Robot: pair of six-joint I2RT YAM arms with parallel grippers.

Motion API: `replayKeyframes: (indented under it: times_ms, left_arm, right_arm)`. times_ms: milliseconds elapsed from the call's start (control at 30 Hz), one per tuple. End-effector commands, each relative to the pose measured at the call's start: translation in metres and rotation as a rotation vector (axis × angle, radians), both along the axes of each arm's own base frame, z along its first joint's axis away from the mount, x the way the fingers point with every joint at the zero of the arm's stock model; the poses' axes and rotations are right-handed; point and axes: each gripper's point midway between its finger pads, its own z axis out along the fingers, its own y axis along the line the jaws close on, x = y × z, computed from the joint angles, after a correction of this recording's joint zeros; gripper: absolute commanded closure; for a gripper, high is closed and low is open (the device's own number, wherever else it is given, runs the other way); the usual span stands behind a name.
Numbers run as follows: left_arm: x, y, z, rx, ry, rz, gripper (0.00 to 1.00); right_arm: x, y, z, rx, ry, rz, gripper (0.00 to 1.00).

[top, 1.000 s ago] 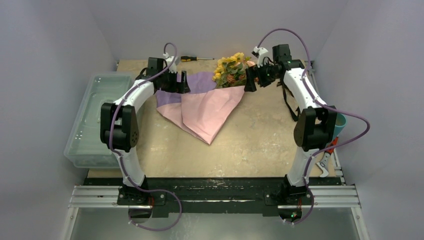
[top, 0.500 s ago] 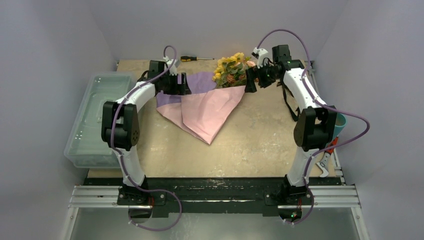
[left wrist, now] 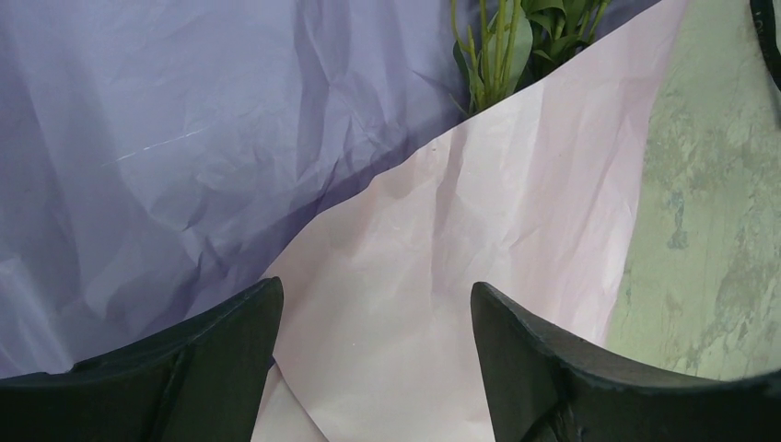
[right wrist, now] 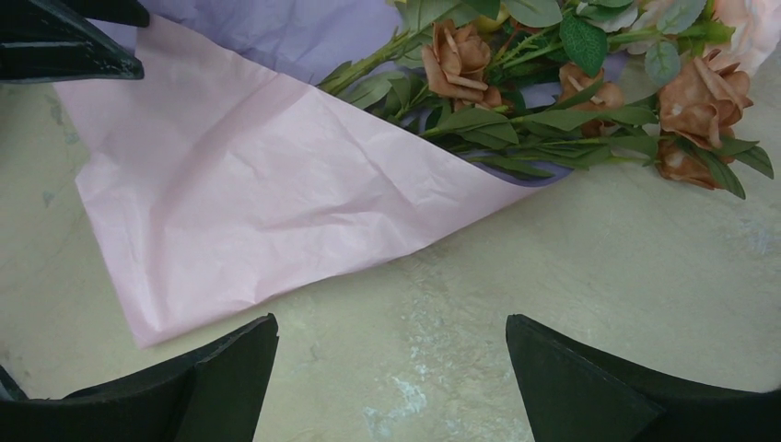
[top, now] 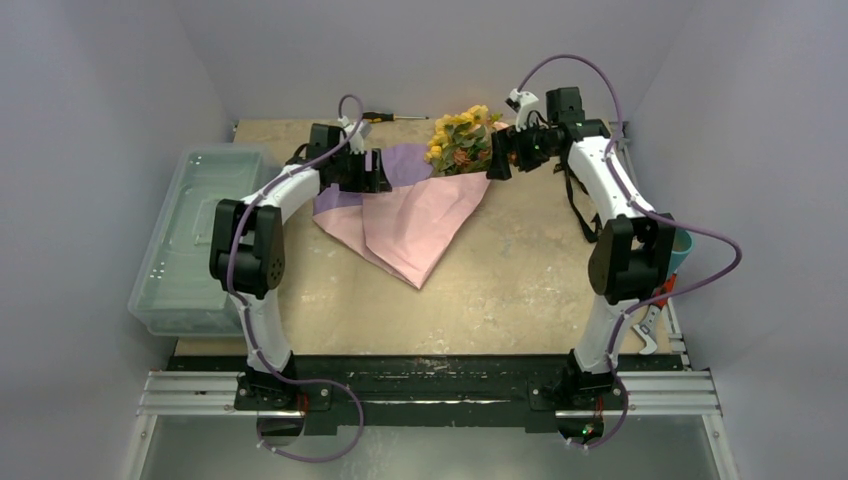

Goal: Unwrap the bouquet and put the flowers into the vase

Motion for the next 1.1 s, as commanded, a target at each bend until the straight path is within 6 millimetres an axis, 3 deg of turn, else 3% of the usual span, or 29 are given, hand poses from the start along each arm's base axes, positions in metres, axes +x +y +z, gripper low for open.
replayKeyframes:
  times_ms: [0, 133, 367, 533, 733, 900, 1067]
  left_arm:
    - [0.009, -0.010, -0.001, -0.025, -0.020, -0.011, 0.27]
    - [0.007, -0.005, -0.010, 0.031, -0.024, 0.023, 0.28]
    - [0.021, 0.016, 0.021, 0.121, -0.156, 0.103, 0.28]
    - [0.025, 0.038, 0.010, 0.204, -0.142, 0.175, 0.28]
    - [0.018, 0.015, -0.010, 0.127, -0.060, 0.081, 0.30]
    - [0.007, -0.004, -0.017, 0.058, -0.022, 0.005, 0.55]
    - [-0.003, -0.015, -0.011, 0.021, -0.020, -0.036, 0.96]
  right_arm:
    - [-0.002, 0.008, 0.048, 0.065, -0.118, 0.005, 0.02]
    - [-0.007, 0.011, 0.053, 0.088, -0.124, 0.017, 0.02]
    - [-0.014, 0.013, 0.053, 0.098, -0.115, 0.030, 0.02]
    - [-0.011, 0.014, 0.052, 0.099, -0.110, 0.028, 0.02]
    - [-0.009, 0.014, 0.055, 0.109, -0.111, 0.017, 0.02]
    - [-0.009, 0.016, 0.065, 0.132, -0.124, 0.012, 0.02]
    - [-0.008, 0.015, 0.072, 0.128, -0.143, 0.001, 0.02]
